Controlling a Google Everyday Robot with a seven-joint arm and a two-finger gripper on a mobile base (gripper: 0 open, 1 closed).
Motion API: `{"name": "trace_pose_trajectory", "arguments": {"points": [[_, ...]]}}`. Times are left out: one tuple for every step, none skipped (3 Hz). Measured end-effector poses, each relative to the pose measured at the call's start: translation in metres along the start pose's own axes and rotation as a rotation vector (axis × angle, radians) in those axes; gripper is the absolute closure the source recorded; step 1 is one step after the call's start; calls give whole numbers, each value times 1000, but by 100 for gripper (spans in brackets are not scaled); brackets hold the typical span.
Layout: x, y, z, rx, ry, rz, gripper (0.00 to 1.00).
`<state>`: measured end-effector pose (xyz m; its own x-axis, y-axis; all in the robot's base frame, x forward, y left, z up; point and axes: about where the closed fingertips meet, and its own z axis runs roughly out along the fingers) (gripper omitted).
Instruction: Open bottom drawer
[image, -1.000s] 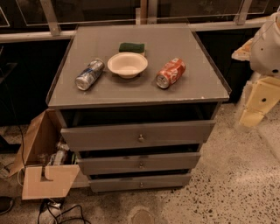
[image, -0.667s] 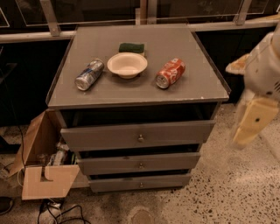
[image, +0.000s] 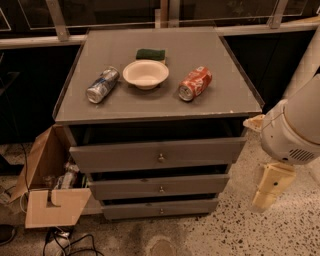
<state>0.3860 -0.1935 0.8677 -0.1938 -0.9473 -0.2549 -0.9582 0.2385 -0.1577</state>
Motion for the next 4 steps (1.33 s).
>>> {"name": "trace_pose_trajectory", "arguments": {"points": [[1, 20, 31, -61, -3, 24, 0], [2, 52, 89, -130, -17, 60, 0], [1, 75, 149, -173, -38, 93, 0], [1, 75, 149, -173, -38, 93, 0]]}}
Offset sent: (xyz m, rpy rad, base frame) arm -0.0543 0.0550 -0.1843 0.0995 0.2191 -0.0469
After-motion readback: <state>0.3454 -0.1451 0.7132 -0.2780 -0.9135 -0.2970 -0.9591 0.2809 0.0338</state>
